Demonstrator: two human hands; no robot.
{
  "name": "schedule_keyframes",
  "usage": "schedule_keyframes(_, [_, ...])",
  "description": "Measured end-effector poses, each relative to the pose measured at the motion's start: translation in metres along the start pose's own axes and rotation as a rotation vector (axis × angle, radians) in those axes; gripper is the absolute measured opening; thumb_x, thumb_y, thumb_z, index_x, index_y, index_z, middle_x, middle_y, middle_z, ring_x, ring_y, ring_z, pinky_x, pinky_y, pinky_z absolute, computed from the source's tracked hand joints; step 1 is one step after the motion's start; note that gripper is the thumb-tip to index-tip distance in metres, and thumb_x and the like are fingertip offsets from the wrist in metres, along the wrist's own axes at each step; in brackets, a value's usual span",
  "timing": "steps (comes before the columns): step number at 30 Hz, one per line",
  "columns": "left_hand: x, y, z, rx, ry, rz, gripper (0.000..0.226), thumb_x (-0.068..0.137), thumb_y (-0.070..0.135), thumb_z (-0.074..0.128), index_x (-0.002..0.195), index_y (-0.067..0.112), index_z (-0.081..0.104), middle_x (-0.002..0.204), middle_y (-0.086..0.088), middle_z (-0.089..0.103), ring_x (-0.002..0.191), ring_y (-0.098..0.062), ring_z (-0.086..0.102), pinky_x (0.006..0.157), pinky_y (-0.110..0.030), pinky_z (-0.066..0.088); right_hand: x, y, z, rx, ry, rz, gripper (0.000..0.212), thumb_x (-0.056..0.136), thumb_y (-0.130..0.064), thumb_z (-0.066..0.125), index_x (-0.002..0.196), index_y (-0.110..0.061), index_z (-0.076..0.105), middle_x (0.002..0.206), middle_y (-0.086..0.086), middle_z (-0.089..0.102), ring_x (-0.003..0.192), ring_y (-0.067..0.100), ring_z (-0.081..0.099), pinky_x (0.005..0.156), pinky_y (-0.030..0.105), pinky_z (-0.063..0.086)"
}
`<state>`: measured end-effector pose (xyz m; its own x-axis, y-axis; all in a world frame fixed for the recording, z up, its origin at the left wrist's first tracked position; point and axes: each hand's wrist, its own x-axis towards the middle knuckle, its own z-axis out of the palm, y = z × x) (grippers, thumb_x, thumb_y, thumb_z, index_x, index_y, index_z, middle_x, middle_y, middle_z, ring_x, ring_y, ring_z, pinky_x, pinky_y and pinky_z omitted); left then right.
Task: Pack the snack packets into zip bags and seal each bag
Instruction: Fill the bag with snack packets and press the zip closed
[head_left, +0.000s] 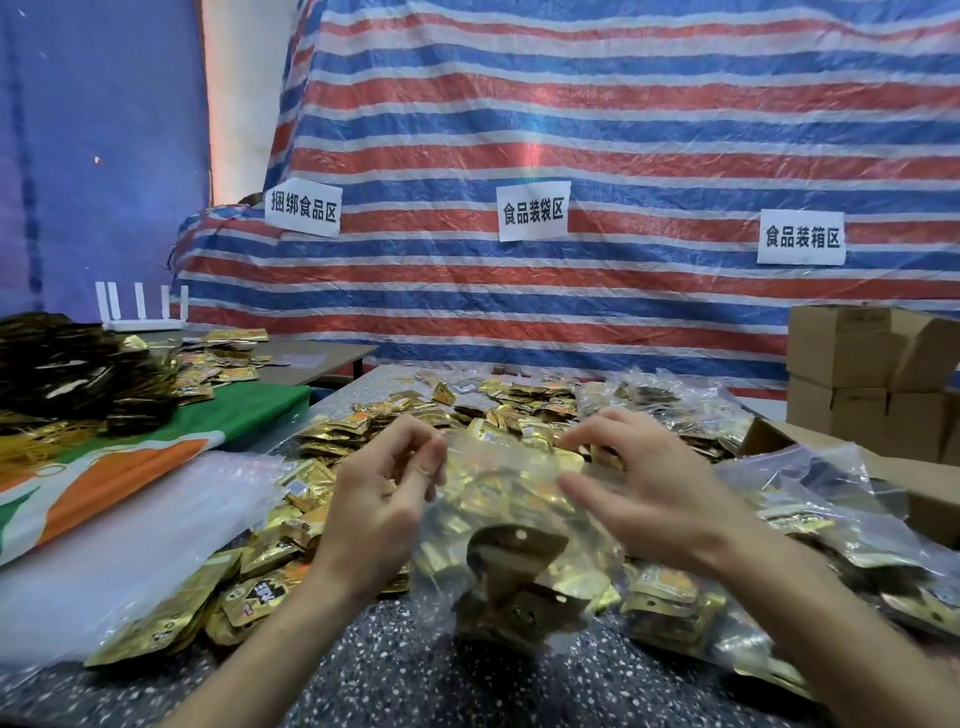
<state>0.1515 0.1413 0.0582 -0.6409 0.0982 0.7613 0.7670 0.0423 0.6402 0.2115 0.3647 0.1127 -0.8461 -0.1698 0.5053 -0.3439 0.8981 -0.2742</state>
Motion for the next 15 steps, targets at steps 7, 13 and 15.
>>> schedule_keyframes(7, [-0.006, 0.008, 0.009, 0.077, -0.044, 0.054, 0.018, 0.092, 0.025, 0.057, 0.074, 0.026, 0.061, 0.067, -0.004, 0.058, 0.060, -0.020, 0.052, 0.056, -0.037, 0.040, 0.015, -0.052, 0.023, 0.036, 0.069, -0.142, 0.014, 0.092, -0.043, 0.065, 0.089, -0.030, 0.068, 0.098, -0.014, 0.063, 0.099, 0.009, 0.056, 0.093, 0.040, 0.045])
schedule_keyframes(13, [-0.006, 0.008, 0.003, 0.093, -0.081, 0.032, 0.018, 0.092, 0.024, 0.055, 0.076, 0.020, 0.062, 0.067, -0.001, 0.058, 0.062, -0.014, 0.052, 0.056, -0.032, 0.041, 0.018, -0.053, 0.026, 0.081, 0.070, -0.152, 0.009, 0.092, -0.037, 0.067, 0.093, -0.030, 0.072, 0.096, -0.013, 0.070, 0.095, 0.009, 0.062, 0.085, 0.039, 0.051])
schedule_keyframes(15, [-0.006, 0.008, 0.001, 0.093, -0.089, 0.029, 0.019, 0.093, 0.026, 0.055, 0.076, 0.019, 0.062, 0.067, 0.000, 0.057, 0.063, -0.011, 0.051, 0.057, -0.034, 0.041, 0.018, -0.053, 0.025, 0.069, 0.073, -0.136, 0.008, 0.091, -0.038, 0.068, 0.090, -0.030, 0.072, 0.093, -0.012, 0.071, 0.092, 0.011, 0.063, 0.082, 0.039, 0.052])
